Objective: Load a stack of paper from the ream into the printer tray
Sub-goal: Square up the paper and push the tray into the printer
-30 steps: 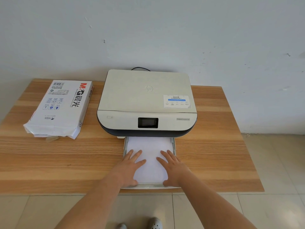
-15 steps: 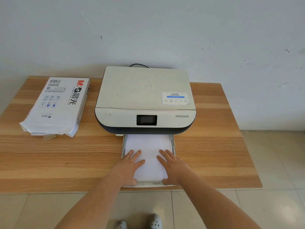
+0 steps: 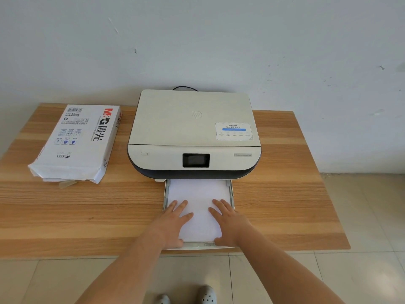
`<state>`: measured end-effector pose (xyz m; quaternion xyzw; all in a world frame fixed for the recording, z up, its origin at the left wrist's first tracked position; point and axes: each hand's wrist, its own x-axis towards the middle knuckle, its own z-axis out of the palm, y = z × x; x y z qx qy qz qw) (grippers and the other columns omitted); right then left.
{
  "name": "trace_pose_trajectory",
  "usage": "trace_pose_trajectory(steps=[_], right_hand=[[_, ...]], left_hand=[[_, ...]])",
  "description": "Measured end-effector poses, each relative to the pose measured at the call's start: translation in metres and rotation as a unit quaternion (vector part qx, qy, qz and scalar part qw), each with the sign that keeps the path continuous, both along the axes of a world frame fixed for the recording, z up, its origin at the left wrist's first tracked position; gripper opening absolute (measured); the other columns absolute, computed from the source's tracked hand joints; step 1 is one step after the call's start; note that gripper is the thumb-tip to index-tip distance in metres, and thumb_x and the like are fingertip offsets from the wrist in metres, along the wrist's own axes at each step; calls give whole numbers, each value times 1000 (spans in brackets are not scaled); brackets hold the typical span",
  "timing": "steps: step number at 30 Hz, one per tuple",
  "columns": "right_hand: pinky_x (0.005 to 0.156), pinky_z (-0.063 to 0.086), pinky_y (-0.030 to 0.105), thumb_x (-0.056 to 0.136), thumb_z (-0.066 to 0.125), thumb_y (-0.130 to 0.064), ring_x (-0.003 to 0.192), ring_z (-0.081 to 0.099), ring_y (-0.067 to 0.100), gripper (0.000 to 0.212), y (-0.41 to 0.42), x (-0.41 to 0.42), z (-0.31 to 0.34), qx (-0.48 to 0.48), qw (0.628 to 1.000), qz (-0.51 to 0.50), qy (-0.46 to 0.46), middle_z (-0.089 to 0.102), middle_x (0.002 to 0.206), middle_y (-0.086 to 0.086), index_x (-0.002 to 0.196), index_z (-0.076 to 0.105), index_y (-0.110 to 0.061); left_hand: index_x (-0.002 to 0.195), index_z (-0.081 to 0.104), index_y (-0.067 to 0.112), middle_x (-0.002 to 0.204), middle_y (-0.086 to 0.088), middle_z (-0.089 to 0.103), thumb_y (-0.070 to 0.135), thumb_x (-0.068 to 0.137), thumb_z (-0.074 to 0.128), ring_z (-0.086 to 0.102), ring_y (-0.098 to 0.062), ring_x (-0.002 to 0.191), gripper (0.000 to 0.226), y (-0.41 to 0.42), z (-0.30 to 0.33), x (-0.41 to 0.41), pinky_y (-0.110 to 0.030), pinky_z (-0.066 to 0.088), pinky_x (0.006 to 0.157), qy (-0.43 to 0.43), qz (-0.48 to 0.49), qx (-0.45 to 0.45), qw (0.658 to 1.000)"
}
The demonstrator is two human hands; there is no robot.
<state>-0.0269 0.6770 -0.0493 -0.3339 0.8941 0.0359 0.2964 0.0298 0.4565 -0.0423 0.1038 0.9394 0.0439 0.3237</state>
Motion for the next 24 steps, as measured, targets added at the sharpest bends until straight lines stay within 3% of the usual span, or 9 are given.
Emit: trace_pose_trajectory(steps=[12,17,24], right_hand=[[117,20,45,83,59,-50,148,-12,21,94,1,0,0,-19,999,-27,-10,-14,161,-4,154,2,-25],[118,16,46,91,49,-48,147,-14,23,80,-3,0,-3,-29,998,-50,2,-13,161,-2,153,4,-26],[117,19,46,92,49,-46,147,-14,22,80,-3,5,-3,-15,999,-52,-5,-16,161,-2,154,2,-26]], left_hand=[[149,10,41,159,12,-18,48,83,55,-14,-16,147,81,-5,3,0,-40,23,116,11,22,32,999],[149,13,39,160,11,-14,43,87,54,-10,-17,147,75,-3,2,-2,-41,25,116,12,22,21,999],[149,14,37,160,9,-12,44,88,53,-8,-18,148,73,-1,1,-2,-40,25,116,15,22,17,1000]])
